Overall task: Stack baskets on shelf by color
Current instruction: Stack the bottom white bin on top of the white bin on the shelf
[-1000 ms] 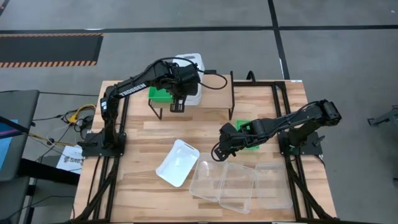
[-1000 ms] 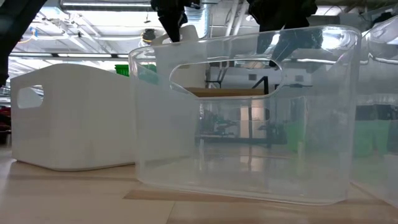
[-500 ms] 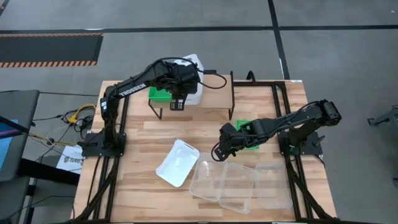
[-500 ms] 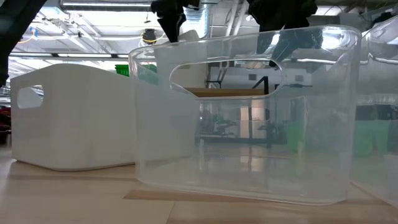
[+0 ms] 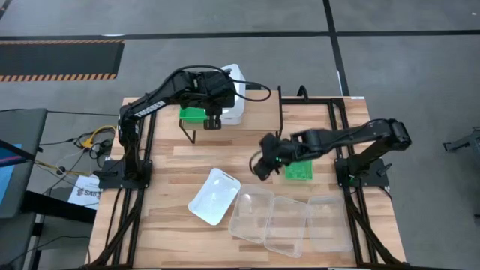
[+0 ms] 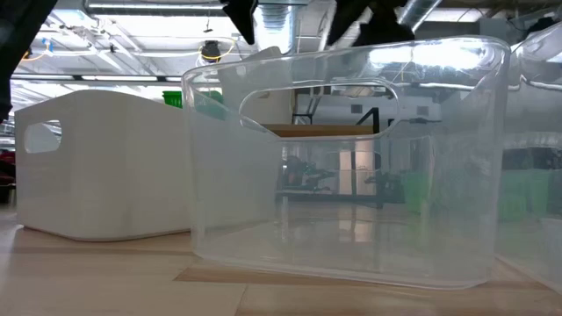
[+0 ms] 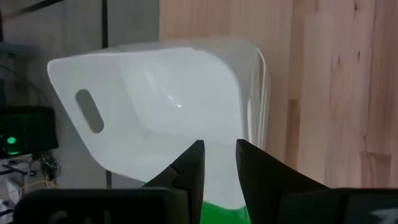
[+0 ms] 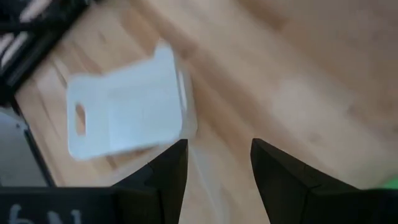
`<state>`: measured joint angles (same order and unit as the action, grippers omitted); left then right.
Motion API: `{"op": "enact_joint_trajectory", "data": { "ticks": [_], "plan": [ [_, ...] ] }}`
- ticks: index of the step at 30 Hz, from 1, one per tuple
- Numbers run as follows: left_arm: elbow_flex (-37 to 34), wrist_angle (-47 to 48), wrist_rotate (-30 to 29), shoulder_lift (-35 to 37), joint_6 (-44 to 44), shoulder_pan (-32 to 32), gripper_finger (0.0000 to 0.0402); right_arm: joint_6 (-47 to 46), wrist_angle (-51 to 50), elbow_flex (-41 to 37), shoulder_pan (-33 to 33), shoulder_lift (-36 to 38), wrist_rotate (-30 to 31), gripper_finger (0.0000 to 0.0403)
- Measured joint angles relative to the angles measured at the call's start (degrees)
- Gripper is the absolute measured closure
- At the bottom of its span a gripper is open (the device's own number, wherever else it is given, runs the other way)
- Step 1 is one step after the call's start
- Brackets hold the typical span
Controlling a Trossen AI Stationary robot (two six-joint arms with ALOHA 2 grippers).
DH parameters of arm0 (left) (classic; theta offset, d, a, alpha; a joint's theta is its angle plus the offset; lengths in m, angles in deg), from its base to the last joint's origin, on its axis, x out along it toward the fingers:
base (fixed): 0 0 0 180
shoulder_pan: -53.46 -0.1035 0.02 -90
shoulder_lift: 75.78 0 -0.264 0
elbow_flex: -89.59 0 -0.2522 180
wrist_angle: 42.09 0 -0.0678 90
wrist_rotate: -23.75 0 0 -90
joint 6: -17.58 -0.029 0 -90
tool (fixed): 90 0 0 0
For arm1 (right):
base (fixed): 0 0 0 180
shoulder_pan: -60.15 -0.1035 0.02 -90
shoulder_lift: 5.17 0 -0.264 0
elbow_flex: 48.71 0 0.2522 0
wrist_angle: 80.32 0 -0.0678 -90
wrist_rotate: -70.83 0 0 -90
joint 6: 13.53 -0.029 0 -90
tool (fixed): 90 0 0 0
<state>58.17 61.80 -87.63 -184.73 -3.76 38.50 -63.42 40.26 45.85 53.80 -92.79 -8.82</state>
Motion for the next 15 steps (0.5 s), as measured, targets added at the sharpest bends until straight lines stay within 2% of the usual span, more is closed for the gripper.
{"op": "enact_joint_trajectory", "data": {
  "ticks": [8, 12, 15],
  "plan": [
    [0.18, -0.49, -4.90, 2.20, 3.18, 0.04, 0.0321, 13.68, -2.54, 14.75, 11.42, 0.06, 8.92, 0.0202],
    [0.18, -1.51, -7.10, 4.07, 6.82, 0.04, 0.0321, 14.60, 2.92, 17.45, 19.04, -0.52, 8.82, 0.0202],
    [0.18, -1.67, -8.29, 5.58, 9.74, 0.04, 0.0321, 15.86, 6.94, 17.32, 23.93, -1.60, 5.07, 0.0202]
  ]
}}
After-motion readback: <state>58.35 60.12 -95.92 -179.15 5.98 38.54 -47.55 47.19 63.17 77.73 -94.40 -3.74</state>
